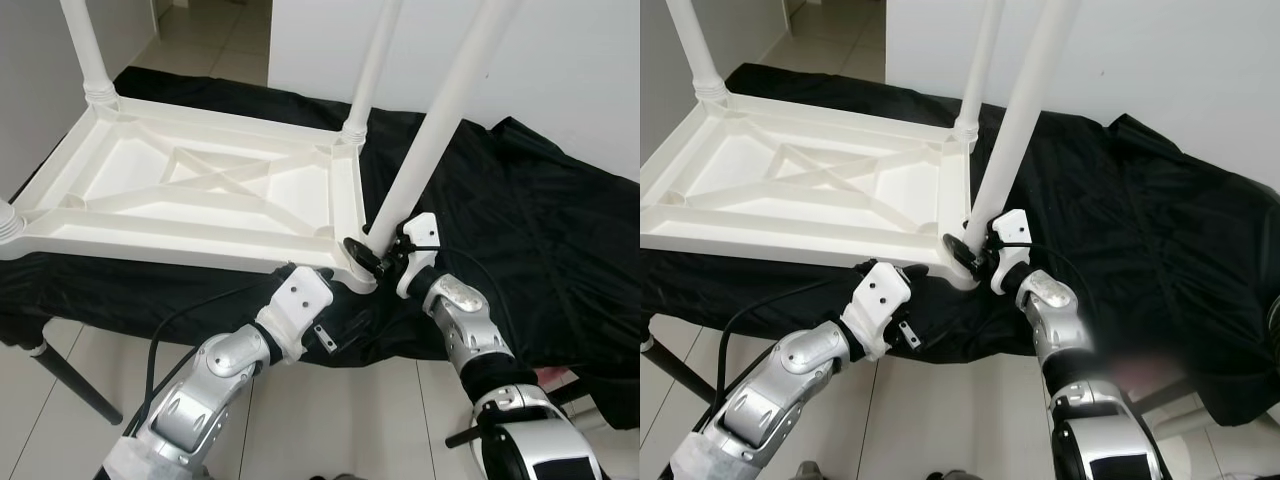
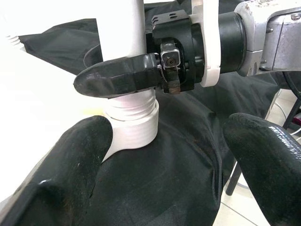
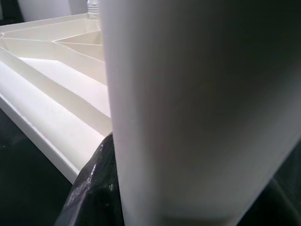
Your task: Building children table
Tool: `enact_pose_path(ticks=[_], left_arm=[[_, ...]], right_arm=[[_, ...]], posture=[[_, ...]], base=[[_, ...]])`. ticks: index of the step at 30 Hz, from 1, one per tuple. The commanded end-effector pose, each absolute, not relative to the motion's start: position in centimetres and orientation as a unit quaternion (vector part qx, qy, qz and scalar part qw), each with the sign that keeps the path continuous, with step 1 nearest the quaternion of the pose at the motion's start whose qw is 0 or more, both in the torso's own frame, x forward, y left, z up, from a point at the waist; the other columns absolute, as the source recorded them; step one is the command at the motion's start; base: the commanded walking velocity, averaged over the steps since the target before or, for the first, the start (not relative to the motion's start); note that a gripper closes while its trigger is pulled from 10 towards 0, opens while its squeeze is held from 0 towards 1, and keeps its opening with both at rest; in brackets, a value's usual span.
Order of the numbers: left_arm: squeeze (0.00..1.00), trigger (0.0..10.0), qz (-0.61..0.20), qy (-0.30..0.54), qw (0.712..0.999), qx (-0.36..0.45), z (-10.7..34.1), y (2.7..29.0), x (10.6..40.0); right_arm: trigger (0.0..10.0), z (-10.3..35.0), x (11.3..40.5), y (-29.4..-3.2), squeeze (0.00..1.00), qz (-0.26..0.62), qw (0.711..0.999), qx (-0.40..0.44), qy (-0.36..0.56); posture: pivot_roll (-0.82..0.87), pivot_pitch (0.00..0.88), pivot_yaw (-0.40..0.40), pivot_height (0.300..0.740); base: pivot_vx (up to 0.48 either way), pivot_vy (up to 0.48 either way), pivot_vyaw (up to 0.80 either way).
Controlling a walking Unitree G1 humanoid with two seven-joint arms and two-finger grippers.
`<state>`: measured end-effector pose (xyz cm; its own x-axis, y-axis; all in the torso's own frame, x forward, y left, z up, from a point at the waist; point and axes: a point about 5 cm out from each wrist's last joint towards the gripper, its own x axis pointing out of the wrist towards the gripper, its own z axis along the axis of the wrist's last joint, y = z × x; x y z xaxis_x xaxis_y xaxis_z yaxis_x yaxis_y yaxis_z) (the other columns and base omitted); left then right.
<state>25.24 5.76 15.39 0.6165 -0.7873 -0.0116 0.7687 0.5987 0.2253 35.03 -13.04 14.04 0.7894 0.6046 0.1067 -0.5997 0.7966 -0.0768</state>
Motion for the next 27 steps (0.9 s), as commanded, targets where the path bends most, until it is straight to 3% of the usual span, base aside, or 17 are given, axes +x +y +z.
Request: enact_pose_path(ticks=[1, 6, 11, 17, 27], left_arm=[[0.00, 10.0, -0.468, -0.043, 0.877, 0.104, 15.3, 5.2, 24.7], [0.00, 10.0, -0.470, -0.042, 0.876, 0.103, 15.2, 5.1, 24.5], [0.00, 10.0, -0.471, -0.041, 0.875, 0.103, 15.1, 5.1, 24.5], [0.00, 10.0, -0.474, -0.038, 0.874, 0.103, 15.0, 5.1, 24.2], [0.00, 10.0, -0.472, -0.037, 0.875, 0.102, 14.9, 5.1, 24.1]], right_arm=[[10.0, 12.3, 34.6, -13.2, 0.00, 0.283, 0.958, -0.026, -0.021], [10.0, 12.4, 34.7, -12.7, 0.00, 0.196, 0.980, 0.010, -0.007], [10.0, 12.4, 34.7, -12.5, 0.00, 0.167, 0.986, 0.023, -0.002], [10.0, 12.1, 33.3, -10.8, 0.00, -0.015, 0.997, 0.081, 0.006], [10.0, 12.6, 32.9, -9.6, 0.00, -0.038, 0.995, 0.093, -0.001]], posture=[[0.08, 0.073, -0.143, 0.740], [0.08, 0.071, -0.144, 0.740], [0.08, 0.071, -0.144, 0.740], [0.09, 0.072, -0.147, 0.740], [0.10, 0.073, -0.152, 0.740]], base=[[0.000, 0.000, 0.00], [0.000, 0.000, 0.00], [0.000, 0.000, 0.00], [0.000, 0.000, 0.00], [0.000, 0.000, 0.00]])
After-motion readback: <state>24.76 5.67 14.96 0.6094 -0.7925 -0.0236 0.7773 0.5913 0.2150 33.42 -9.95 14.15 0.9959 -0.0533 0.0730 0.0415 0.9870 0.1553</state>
